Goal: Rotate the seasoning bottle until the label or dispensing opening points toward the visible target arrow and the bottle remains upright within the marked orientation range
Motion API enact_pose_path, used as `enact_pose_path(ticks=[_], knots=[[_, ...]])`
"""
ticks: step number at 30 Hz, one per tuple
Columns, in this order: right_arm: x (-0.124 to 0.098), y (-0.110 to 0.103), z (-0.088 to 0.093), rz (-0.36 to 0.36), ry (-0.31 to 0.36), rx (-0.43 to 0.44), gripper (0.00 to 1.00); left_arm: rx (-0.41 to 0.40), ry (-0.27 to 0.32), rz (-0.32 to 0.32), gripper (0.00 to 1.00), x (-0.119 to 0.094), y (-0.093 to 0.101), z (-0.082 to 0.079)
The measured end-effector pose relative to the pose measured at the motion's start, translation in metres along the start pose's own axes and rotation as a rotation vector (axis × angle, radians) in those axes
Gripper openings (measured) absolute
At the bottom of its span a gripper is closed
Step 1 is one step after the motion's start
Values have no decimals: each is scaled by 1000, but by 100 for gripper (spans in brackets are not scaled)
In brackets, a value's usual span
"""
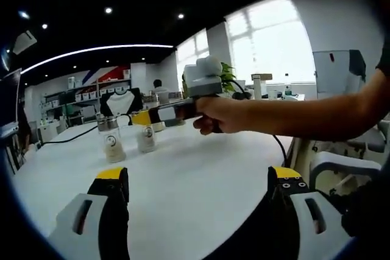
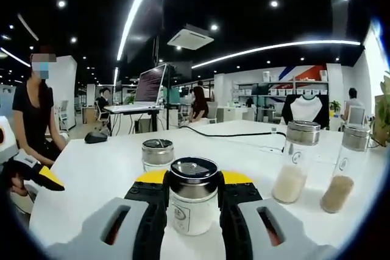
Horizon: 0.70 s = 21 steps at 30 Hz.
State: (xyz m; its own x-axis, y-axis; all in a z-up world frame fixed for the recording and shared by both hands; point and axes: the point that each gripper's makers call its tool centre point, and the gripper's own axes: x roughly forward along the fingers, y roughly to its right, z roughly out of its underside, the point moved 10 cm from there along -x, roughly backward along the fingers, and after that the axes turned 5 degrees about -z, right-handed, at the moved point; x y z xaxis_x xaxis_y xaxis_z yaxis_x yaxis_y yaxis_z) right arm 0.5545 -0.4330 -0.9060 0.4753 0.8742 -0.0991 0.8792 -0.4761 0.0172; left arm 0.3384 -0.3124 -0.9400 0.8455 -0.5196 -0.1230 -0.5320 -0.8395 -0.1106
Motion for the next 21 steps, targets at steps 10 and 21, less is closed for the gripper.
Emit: enact_pose_path(ticks=[10,21], knots=[[-1,-1,0,-1,-6,1,28,12,-19,4,100,3,2,3],[-13,-13,-11,58,-37,-86,45,13,-23,0,100,2,0,3]])
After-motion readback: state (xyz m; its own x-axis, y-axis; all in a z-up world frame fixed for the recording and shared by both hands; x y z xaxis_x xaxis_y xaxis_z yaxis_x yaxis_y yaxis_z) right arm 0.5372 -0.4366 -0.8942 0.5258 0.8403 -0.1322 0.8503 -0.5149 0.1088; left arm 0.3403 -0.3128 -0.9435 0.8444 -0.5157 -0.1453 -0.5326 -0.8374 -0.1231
